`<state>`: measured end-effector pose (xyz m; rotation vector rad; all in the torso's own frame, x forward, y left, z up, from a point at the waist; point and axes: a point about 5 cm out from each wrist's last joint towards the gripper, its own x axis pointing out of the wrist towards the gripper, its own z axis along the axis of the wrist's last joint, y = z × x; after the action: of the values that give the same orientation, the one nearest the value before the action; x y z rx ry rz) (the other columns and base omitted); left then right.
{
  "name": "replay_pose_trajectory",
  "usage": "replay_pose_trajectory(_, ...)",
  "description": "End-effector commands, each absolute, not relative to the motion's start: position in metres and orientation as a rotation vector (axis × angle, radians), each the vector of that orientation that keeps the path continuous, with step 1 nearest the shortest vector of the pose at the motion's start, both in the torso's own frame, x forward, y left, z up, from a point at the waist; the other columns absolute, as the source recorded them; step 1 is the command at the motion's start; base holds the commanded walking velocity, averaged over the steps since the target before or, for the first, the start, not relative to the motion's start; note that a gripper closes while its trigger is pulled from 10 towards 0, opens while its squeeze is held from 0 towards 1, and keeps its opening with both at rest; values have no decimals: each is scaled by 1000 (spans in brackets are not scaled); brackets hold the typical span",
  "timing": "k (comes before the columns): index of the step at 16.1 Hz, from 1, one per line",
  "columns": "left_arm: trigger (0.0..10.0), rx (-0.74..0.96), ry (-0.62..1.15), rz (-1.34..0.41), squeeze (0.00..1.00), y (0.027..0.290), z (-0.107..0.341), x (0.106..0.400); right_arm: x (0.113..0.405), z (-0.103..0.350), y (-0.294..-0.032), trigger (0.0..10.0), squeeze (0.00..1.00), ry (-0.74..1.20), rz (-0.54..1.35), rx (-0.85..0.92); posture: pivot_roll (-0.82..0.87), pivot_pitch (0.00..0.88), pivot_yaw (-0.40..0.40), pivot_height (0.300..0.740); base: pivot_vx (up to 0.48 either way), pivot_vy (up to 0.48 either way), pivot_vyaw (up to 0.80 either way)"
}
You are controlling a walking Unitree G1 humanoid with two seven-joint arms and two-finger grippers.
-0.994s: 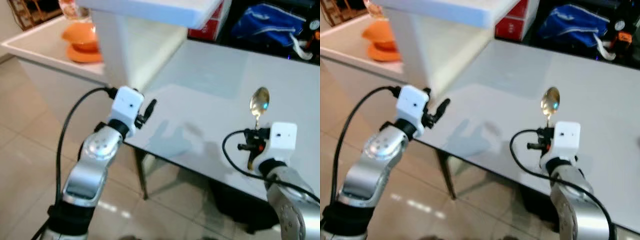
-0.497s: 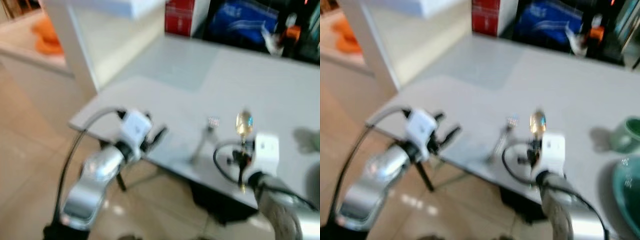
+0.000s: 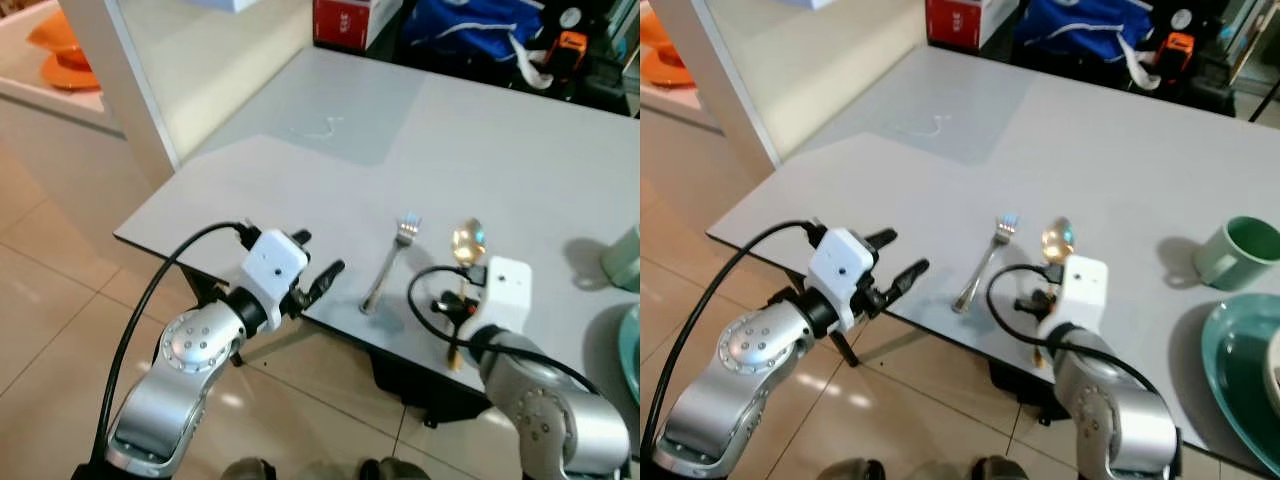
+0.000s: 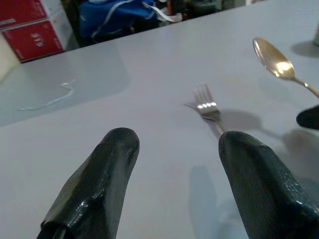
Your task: Setting the table
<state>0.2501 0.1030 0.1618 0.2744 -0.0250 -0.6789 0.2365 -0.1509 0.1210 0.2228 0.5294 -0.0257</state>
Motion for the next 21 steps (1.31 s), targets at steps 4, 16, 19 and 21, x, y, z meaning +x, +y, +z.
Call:
replay_pose_trajectory(4, 10000, 295, -62, -623, 0, 106, 171, 262, 238, 130, -146, 10000, 0, 448, 25, 221, -1, 120, 3, 740, 0, 436, -581)
replay_pose_trajectory(16, 10000, 216, -51, -525, 0, 105, 170, 273, 270, 138, -160, 10000, 0, 367, 100, 79, -9, 75, 24, 740, 0, 240, -387)
replay_pose_trajectory(19, 10000, 211, -39, -681, 0, 95, 166, 261, 294, 131, -168, 10000, 0, 451, 128, 20, 9, 76, 4, 740, 0, 0, 0)
replay_pose_trajectory(21, 10000, 263, -33, -742, 0, 93, 166, 255, 306, 130, -175, 10000, 0, 515, 98, -13, 18, 79, -6, 740, 0, 0, 0)
